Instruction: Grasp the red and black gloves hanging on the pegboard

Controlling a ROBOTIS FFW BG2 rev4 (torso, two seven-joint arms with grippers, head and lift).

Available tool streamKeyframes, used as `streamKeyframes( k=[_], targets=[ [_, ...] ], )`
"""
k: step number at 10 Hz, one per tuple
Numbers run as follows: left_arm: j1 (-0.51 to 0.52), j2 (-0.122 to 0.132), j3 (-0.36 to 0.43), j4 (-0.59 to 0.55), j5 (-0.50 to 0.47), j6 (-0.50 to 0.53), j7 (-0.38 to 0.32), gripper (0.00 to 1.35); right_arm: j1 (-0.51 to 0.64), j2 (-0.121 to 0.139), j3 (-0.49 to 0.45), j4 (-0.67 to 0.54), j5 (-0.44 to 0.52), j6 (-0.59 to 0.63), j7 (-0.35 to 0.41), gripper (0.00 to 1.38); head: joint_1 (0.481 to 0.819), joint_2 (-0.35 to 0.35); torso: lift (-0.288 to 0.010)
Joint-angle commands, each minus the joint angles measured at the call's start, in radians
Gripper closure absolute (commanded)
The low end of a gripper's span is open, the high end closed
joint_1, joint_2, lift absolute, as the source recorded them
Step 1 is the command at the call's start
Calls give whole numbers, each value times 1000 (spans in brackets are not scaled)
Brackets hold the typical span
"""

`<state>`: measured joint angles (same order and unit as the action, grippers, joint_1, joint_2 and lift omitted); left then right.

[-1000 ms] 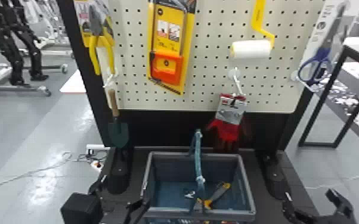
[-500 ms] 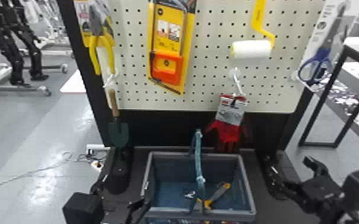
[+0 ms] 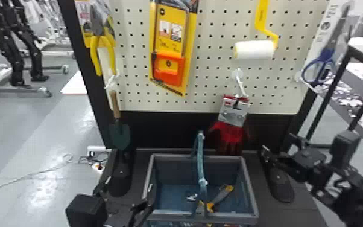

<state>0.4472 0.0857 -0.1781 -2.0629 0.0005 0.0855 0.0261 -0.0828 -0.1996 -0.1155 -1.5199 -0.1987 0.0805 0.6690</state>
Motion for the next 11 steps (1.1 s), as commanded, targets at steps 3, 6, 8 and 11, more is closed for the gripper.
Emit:
streamKeyframes(
  k=[3, 6, 8, 11],
  targets=[
    [-10, 5, -7, 4, 7, 0, -2, 236, -138, -55, 109, 92, -48, 13, 0, 119, 549, 0, -100],
    [-22, 6, -15, 13, 12, -6, -2, 236, -222, -70, 174, 161, -93, 19, 11, 110, 549, 0, -100],
    [-30, 5, -21, 21, 15, -9, -3, 236, -270, -75, 220, 196, -110, 19, 15, 104, 549, 0, -100],
    [-53, 5, -37, 43, 26, -21, -6, 236, -315, -76, 273, 230, -153, 19, 15, 91, 549, 0, -100]
  ],
)
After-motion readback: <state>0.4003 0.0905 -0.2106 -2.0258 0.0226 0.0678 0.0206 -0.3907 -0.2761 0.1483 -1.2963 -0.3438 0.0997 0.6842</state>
